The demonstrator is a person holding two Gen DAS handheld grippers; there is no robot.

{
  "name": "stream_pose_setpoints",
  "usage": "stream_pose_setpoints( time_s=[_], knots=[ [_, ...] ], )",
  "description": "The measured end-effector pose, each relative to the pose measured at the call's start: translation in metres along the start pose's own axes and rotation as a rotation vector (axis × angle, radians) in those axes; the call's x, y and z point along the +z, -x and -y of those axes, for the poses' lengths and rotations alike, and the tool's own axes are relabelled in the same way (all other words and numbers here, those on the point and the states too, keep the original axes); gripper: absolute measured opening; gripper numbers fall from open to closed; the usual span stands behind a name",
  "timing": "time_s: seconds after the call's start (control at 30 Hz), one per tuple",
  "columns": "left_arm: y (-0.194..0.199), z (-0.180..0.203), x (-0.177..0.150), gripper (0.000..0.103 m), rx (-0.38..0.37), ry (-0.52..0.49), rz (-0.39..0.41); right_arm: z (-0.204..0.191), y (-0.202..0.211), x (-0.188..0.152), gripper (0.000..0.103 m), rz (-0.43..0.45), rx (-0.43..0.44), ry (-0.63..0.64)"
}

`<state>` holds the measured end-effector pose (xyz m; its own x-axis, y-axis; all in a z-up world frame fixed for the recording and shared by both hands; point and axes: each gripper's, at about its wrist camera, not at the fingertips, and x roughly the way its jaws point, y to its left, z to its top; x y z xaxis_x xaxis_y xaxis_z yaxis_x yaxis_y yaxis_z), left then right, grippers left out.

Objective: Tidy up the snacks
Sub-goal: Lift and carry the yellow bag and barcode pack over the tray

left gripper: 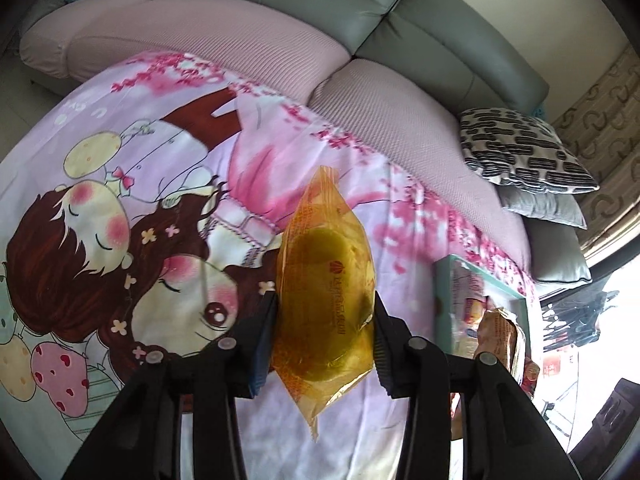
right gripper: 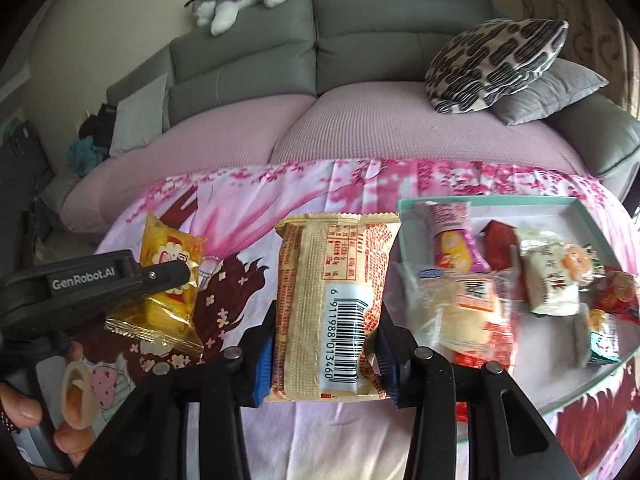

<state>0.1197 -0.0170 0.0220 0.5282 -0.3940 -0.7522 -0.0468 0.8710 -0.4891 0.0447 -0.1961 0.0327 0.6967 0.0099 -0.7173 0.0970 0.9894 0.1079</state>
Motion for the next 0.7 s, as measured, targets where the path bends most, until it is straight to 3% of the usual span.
stream_pose_setpoints(
  time_s=[0.37, 0.7],
  knots=[
    [0.006, 0.051, -0.014, 0.044, -0.044, -0.103, 0.012, 0.062, 0.038, 0.004, 0.045, 0.057, -0.101, -0.127],
    [-0.005, 0.124, -0.048, 0.044, -0.152, -0.261, -0.047, 0.140, 0.068, 0.004, 0.045, 0.105, -0.224, -0.280]
  ],
)
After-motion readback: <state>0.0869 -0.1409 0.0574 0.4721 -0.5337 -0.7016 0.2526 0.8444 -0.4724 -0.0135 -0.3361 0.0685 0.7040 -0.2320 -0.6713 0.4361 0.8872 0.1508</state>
